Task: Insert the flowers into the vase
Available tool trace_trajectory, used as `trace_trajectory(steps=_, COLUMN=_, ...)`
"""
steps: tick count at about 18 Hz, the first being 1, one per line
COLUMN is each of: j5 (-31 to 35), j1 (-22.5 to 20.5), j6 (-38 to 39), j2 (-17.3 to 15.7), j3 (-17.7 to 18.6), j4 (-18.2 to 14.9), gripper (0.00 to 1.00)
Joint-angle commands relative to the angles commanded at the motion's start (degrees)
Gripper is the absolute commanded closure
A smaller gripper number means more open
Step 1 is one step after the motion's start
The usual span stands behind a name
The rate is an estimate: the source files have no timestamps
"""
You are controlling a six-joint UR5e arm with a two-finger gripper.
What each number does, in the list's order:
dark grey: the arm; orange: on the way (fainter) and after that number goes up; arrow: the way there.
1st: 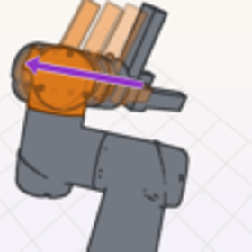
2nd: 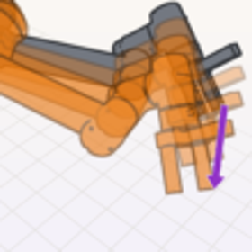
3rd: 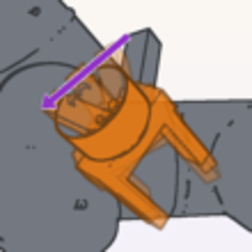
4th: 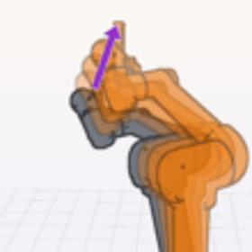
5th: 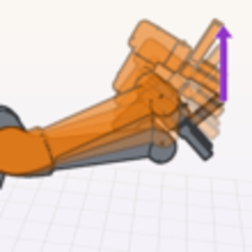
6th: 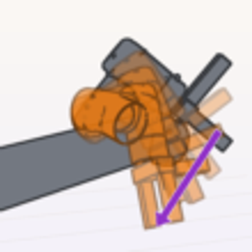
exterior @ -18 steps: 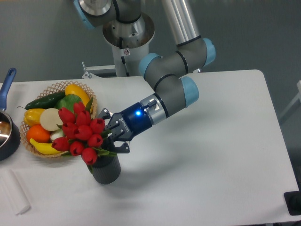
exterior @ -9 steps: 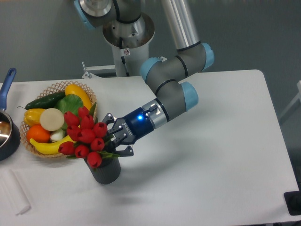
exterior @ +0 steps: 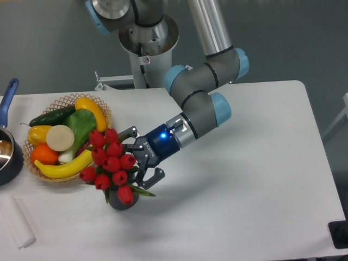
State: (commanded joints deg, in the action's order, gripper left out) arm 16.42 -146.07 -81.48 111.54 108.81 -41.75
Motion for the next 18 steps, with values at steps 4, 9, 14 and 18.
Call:
trace_trajectory(steps=4, j5=4.8, j1=-0.8, j6=0.0, j2=-2.5, j3=0.6, j4=0.1, gripper=0.00)
trace_trajectory(steps=9, j5=20.4, j1=-3.1, j6=-0.2, j2=-6.9, j3=-0.1, j4=0.1, gripper=0.00)
trace_trajectory(steps=14, j5=40.5, j1=-6.8, j6=0.6, j2=-11.7, j3=-1.2, j4=-0.3, gripper=0.00)
trace_trajectory(steps=18, j5=50.0, j1=-12.1, j6=0.9, j2=-17.3, j3=-3.1, j4=-1.4, gripper=0.00)
